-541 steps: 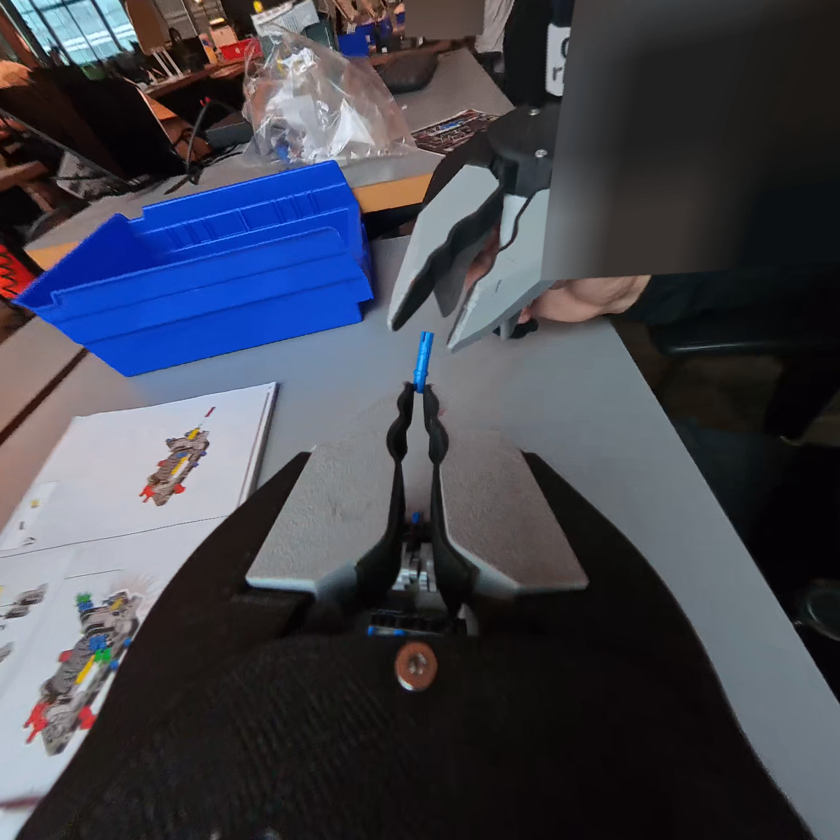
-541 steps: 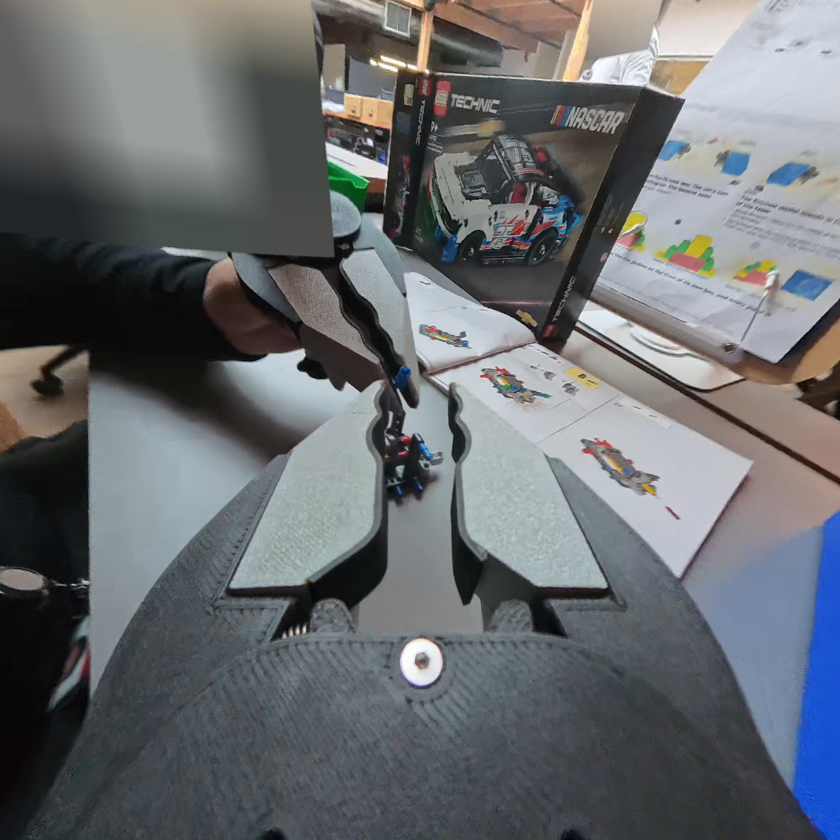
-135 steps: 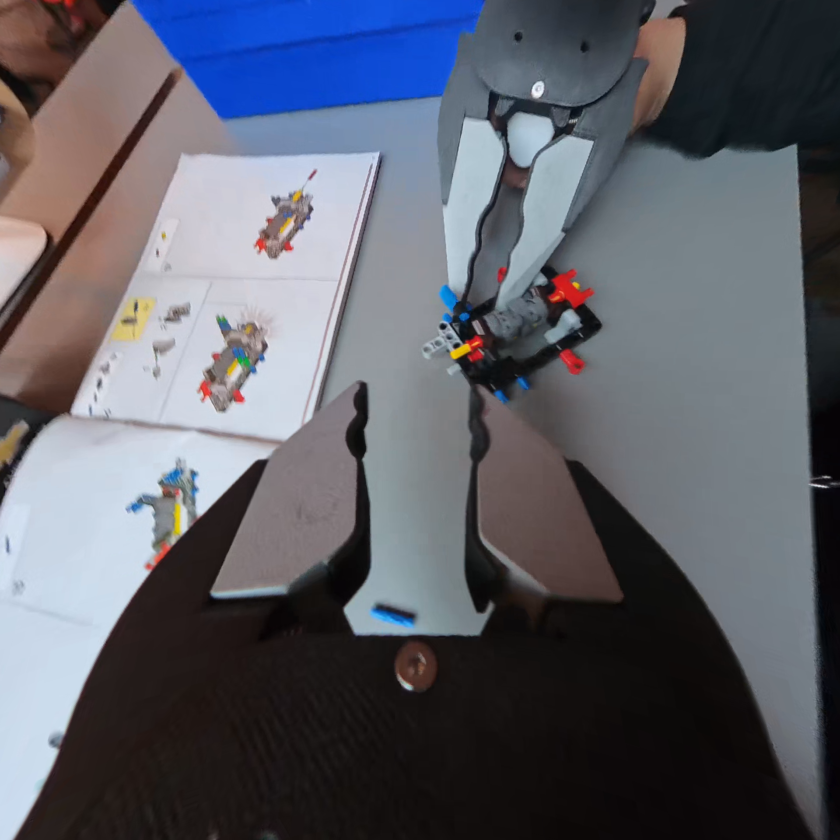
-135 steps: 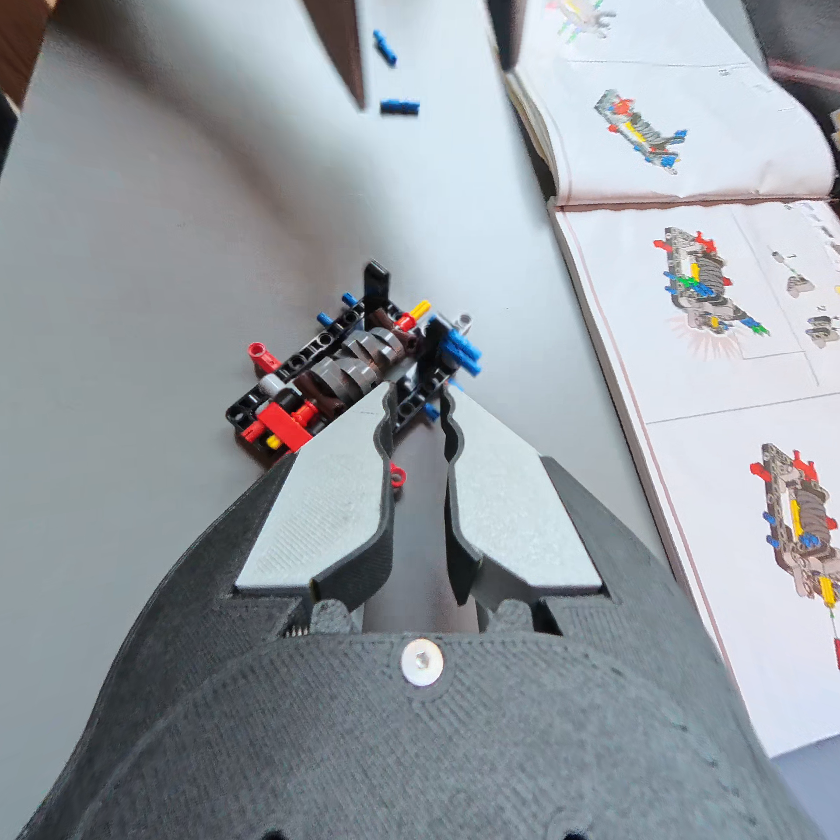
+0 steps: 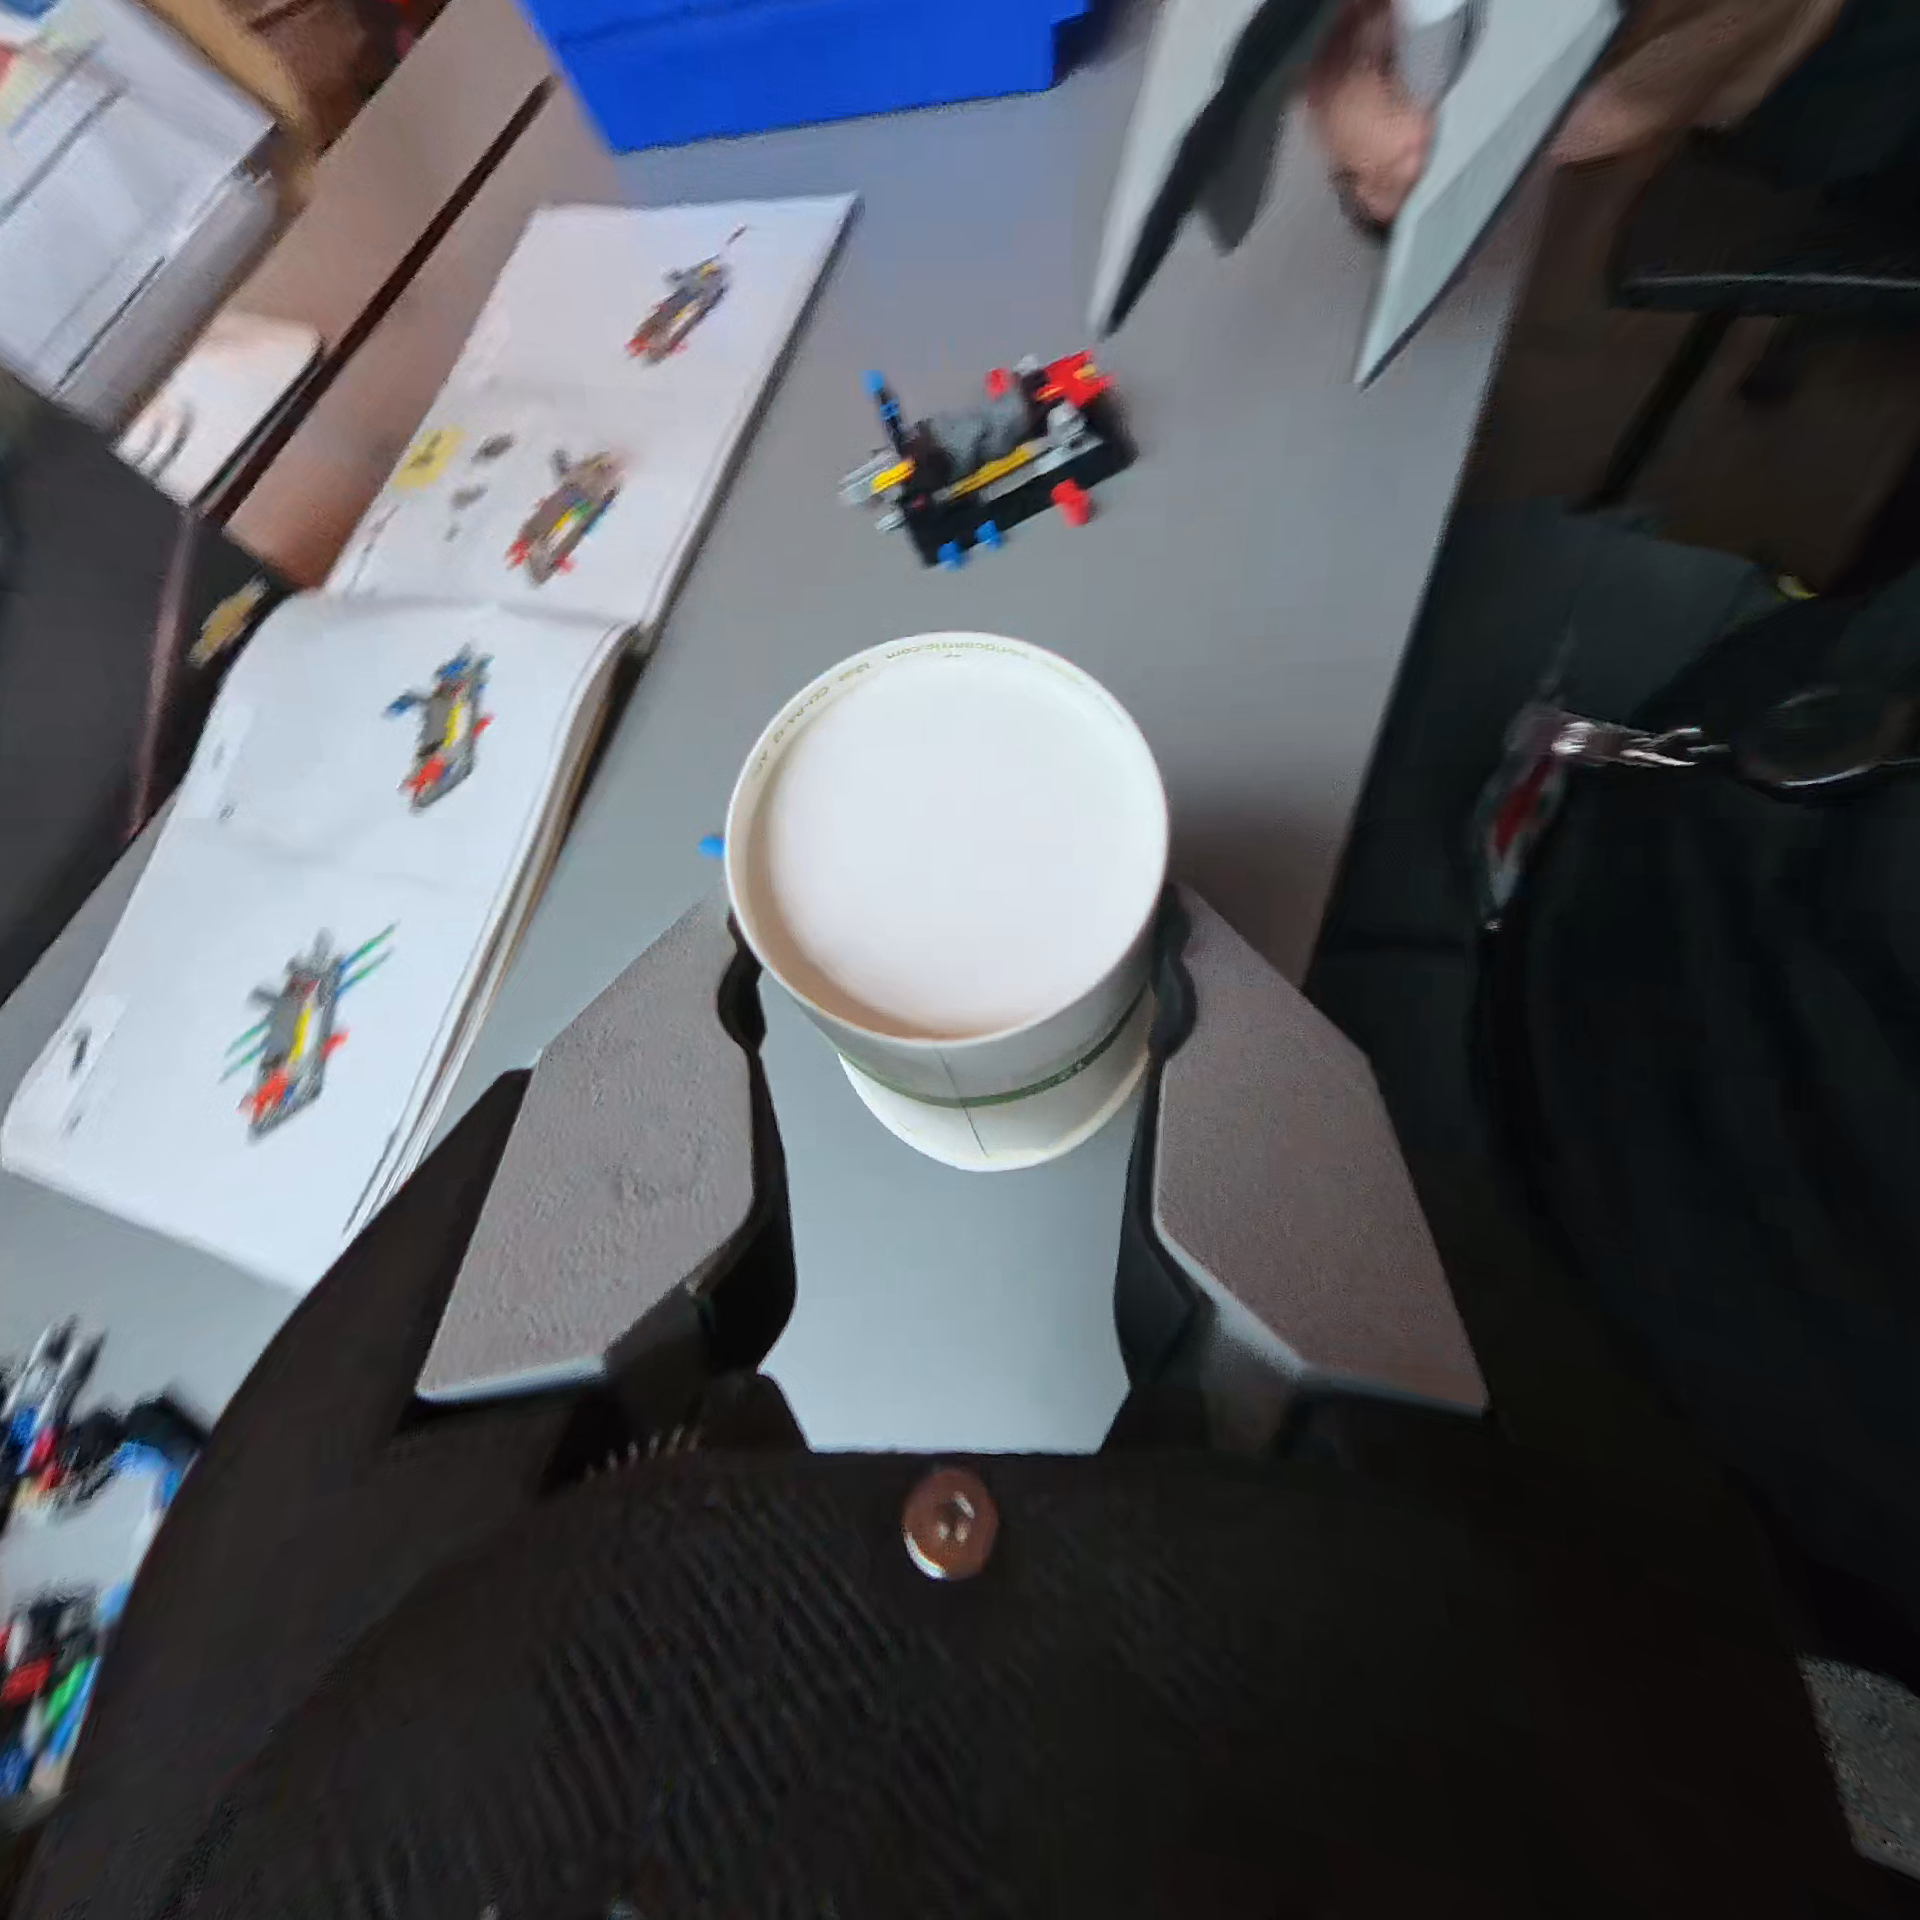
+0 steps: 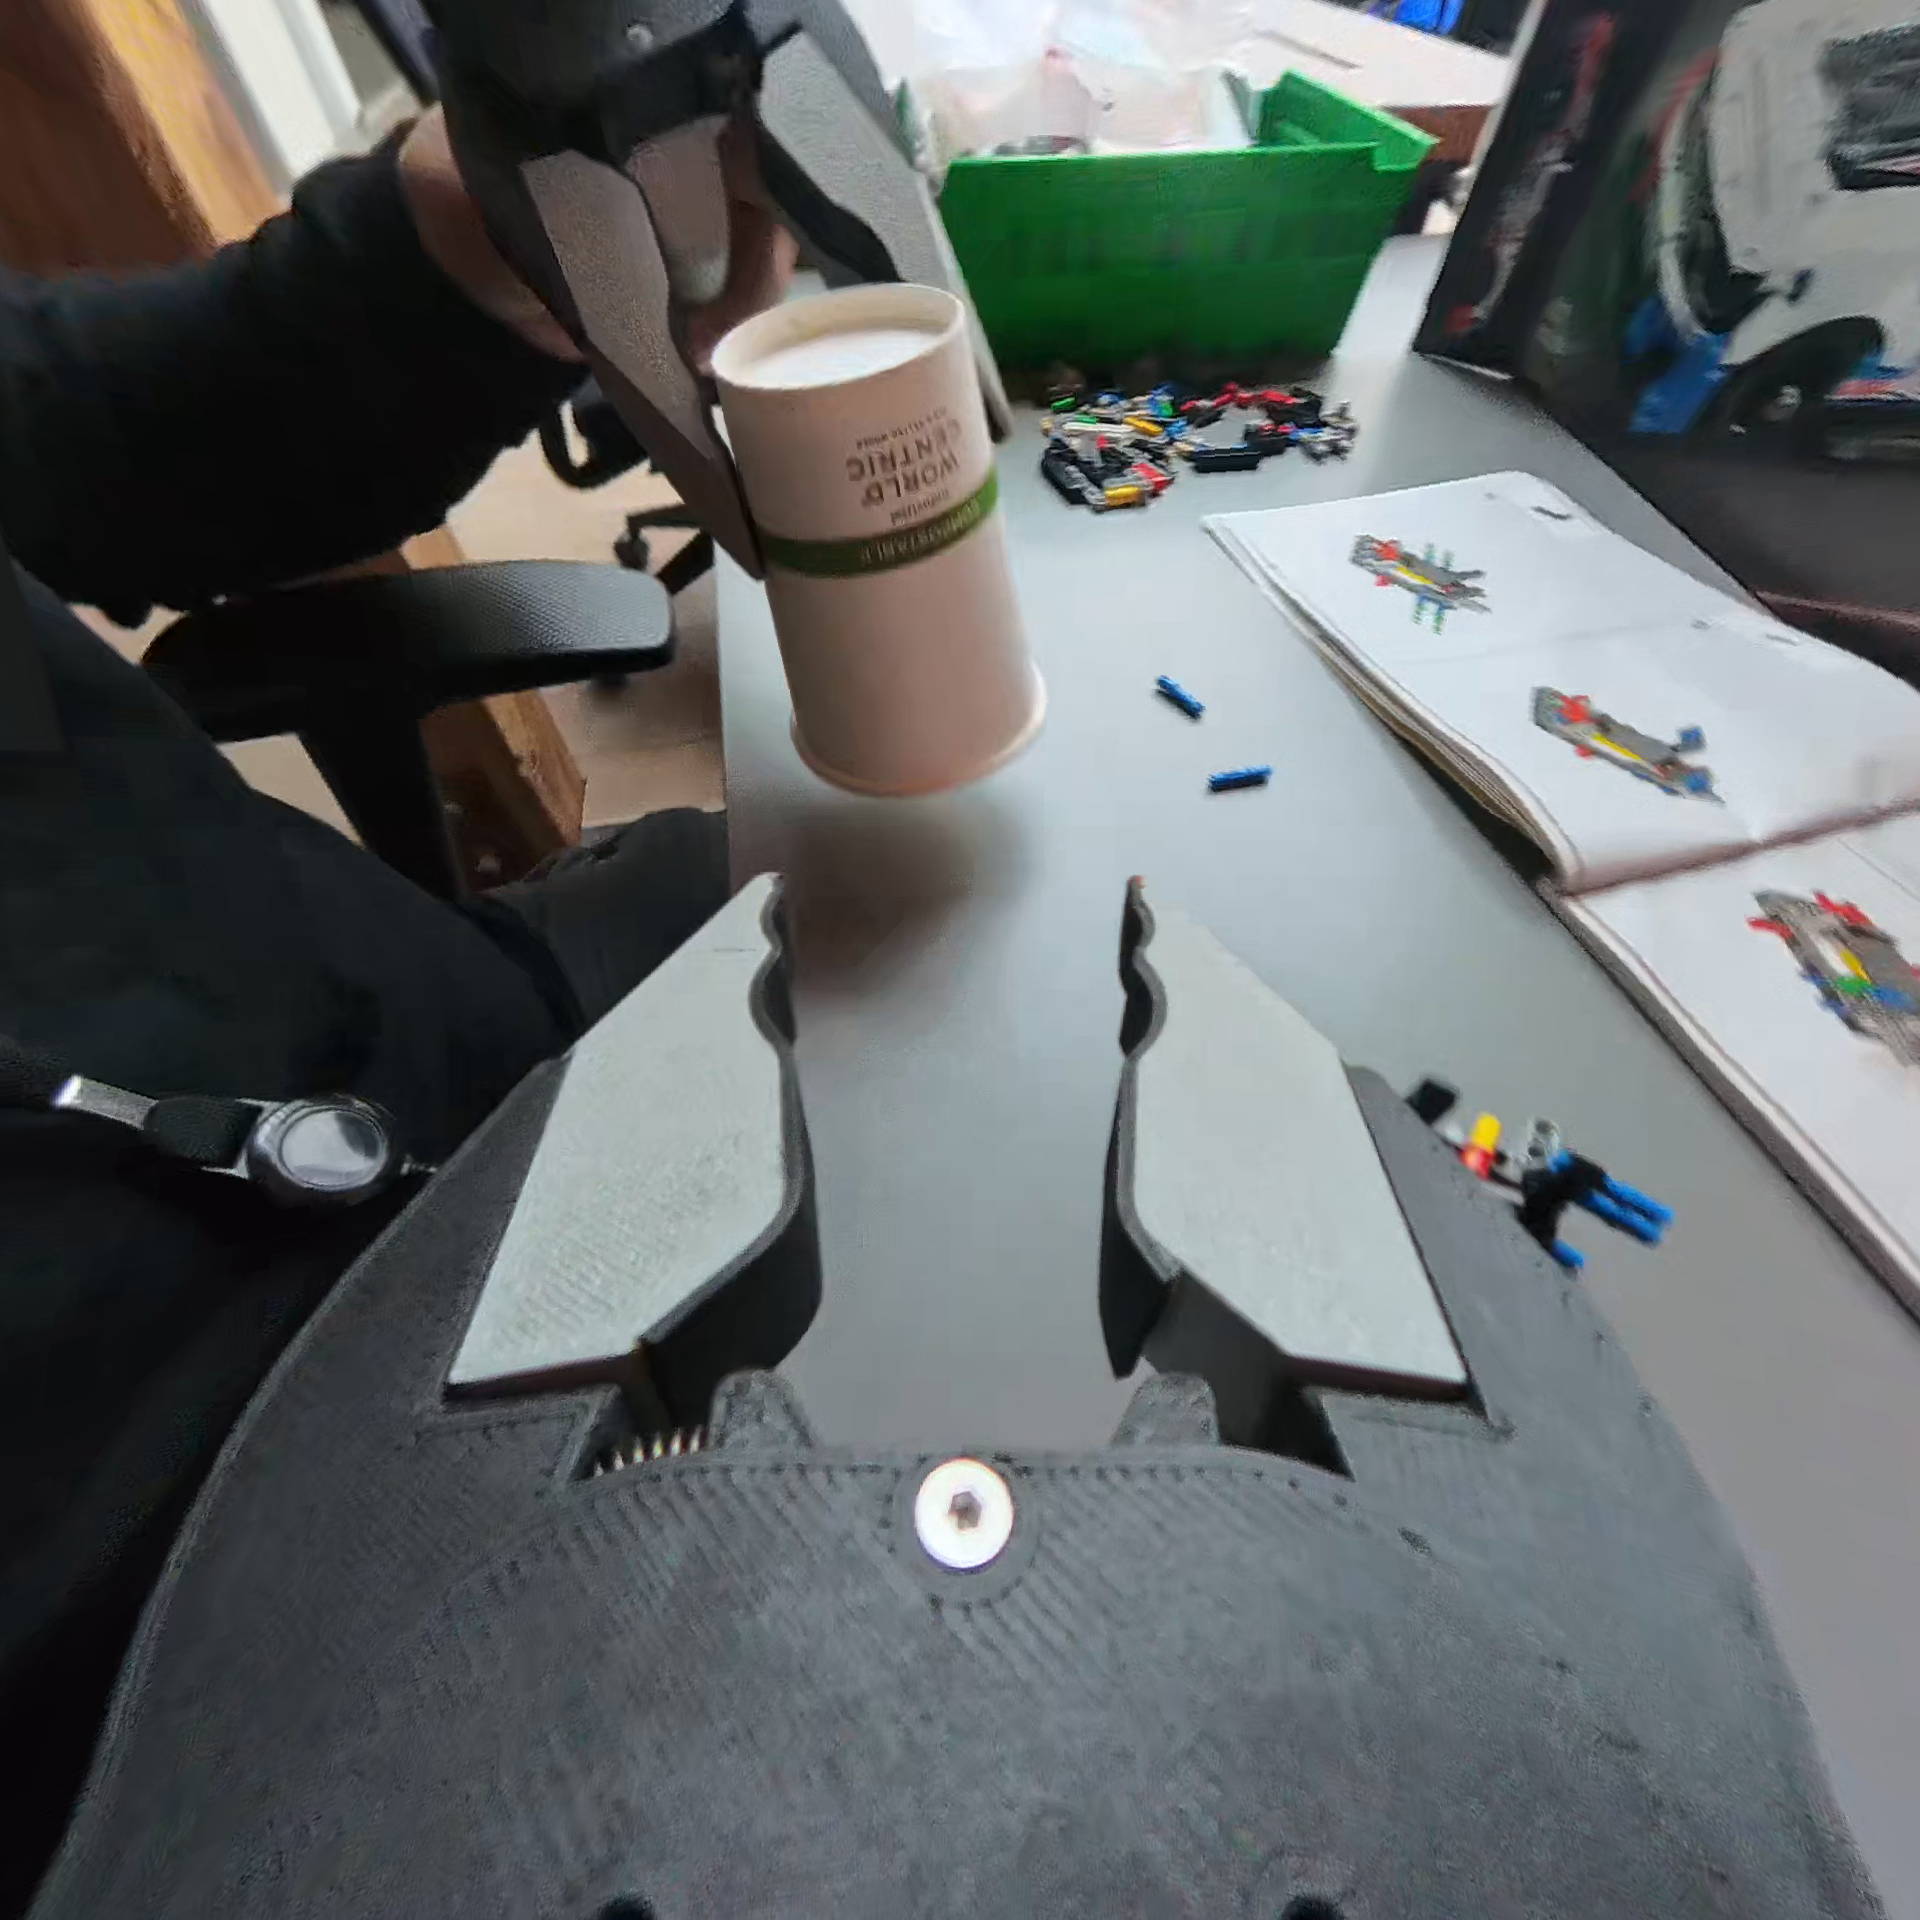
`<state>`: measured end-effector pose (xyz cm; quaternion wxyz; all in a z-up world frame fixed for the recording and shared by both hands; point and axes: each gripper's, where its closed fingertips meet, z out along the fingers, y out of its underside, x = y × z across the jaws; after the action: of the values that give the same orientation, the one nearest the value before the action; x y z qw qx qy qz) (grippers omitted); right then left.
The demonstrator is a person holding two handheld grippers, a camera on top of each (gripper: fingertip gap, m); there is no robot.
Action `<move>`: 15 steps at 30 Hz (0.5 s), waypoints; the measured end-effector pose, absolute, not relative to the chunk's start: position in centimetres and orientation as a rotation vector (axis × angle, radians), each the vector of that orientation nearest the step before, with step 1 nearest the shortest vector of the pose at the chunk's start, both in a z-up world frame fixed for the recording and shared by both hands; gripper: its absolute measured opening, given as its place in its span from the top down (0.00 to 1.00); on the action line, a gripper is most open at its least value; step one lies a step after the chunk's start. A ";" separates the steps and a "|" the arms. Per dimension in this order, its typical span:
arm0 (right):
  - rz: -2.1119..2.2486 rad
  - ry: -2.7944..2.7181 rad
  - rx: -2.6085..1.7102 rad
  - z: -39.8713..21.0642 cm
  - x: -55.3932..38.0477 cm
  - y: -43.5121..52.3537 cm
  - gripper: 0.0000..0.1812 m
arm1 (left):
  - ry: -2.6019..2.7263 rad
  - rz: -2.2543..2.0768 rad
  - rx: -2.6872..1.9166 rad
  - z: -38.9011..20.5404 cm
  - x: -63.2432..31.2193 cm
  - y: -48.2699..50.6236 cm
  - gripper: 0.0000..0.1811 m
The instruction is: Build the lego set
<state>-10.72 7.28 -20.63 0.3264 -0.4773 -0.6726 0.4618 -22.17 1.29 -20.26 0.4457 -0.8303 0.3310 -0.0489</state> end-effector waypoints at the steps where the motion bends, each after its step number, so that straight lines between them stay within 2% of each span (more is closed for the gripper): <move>1: 1.190 -1.819 -1.222 -20.5 -11.5 6.2 0.63 | 0.885 -0.174 -2.016 -20.1 -20.3 1.4 0.59; 3: 1.126 -1.902 -1.145 -20.2 -13.1 4.7 0.55 | 0.947 -0.297 -1.952 -19.7 -17.7 1.7 0.60; 6: 1.108 -2.014 -1.089 -20.7 -14.9 2.4 0.49 | 0.956 -0.390 -1.895 -19.4 -15.7 2.6 0.59; 11: 0.884 -2.064 -1.116 -23.7 -16.5 2.4 0.51 | 0.908 -0.490 -1.891 -19.3 -13.1 3.8 0.61; 15: 0.990 -1.970 -1.199 -23.6 -16.2 2.6 0.54 | 0.853 -0.585 -1.862 -18.9 -11.7 4.8 0.59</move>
<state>-16.25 2.65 -23.58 0.3109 -0.4541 -0.7461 0.3748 -11.73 4.81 -18.94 0.4844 -0.7648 0.3502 -0.2404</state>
